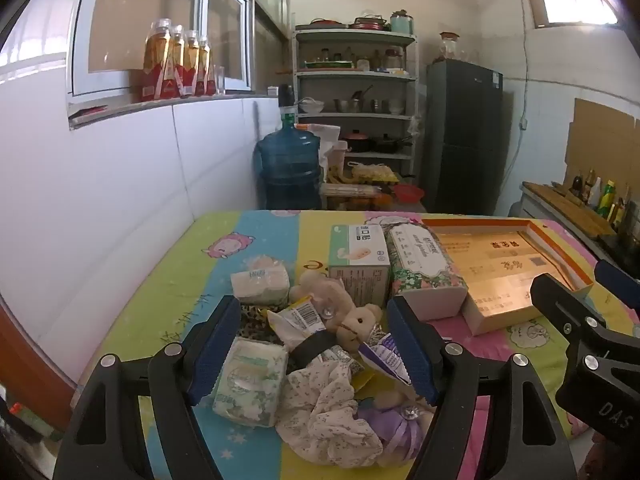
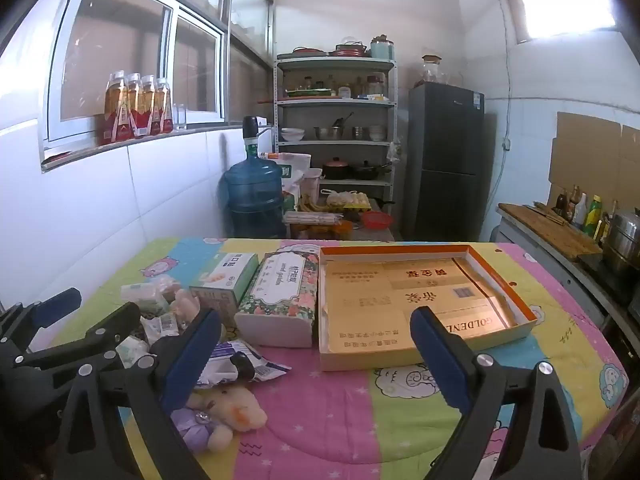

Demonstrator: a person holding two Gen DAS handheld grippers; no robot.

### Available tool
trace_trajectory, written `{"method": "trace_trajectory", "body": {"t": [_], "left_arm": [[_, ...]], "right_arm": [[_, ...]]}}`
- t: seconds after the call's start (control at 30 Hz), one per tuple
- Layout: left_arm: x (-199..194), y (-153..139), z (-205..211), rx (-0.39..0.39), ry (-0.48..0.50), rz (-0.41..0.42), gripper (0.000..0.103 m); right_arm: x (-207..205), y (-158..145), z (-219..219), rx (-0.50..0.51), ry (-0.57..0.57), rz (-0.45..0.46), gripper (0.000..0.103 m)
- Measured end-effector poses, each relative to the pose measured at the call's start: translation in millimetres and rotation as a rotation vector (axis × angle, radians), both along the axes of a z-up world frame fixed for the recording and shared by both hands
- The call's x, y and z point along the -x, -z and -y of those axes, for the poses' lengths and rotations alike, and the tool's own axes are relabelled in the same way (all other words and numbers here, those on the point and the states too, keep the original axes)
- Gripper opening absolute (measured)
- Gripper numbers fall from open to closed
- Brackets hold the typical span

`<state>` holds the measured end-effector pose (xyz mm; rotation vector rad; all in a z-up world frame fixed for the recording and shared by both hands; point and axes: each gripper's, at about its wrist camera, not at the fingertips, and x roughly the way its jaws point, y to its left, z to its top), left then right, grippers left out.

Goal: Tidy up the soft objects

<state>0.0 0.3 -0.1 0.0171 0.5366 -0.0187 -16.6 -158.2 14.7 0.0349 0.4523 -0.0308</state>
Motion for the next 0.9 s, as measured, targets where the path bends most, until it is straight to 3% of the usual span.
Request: {"method": "trace_trajectory", "body": {"t": [0.9], "left_arm": [[-7, 10, 0, -0.005, -0.001, -0.018, 0.077]], "right_arm": [[-10, 10, -7, -0.014, -0.028, -0.034, 0.096]]}}
